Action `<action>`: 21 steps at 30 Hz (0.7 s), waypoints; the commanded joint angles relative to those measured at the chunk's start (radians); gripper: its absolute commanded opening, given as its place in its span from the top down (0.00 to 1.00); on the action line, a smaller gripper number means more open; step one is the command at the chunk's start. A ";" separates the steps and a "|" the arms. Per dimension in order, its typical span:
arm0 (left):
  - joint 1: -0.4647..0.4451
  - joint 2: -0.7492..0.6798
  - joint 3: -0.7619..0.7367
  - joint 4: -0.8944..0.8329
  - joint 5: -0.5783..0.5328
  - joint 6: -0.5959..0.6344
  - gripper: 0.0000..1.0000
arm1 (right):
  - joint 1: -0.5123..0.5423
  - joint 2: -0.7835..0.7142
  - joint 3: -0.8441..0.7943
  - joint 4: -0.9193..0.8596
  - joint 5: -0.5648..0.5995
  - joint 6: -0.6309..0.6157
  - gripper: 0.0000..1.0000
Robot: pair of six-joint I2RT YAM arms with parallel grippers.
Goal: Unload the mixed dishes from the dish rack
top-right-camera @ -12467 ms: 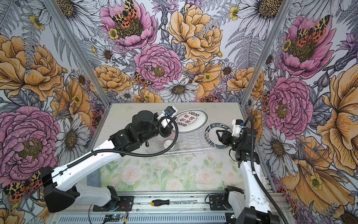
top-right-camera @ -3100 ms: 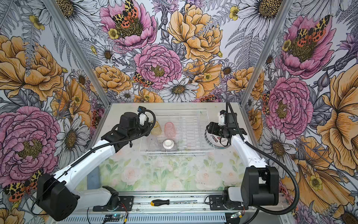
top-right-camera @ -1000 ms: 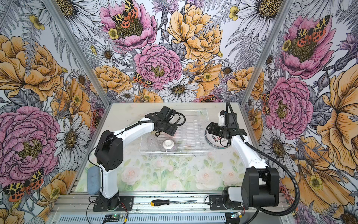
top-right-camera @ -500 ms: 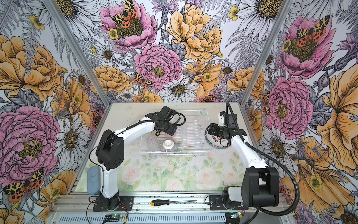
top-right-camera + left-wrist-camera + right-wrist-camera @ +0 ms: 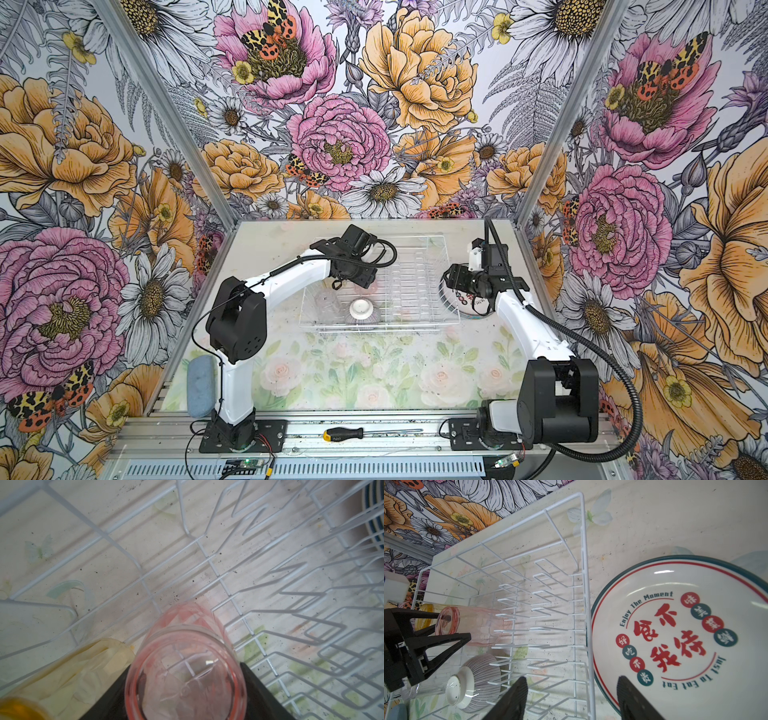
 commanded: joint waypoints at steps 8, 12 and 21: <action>0.047 -0.024 0.011 -0.010 0.081 -0.018 0.48 | -0.001 -0.083 -0.014 0.017 -0.043 0.010 0.30; 0.056 -0.048 0.008 -0.002 0.108 -0.021 0.49 | -0.002 -0.107 -0.023 0.035 -0.113 0.019 0.30; 0.092 -0.116 0.008 0.025 0.261 -0.047 0.49 | 0.001 -0.146 -0.130 0.262 -0.372 0.143 0.33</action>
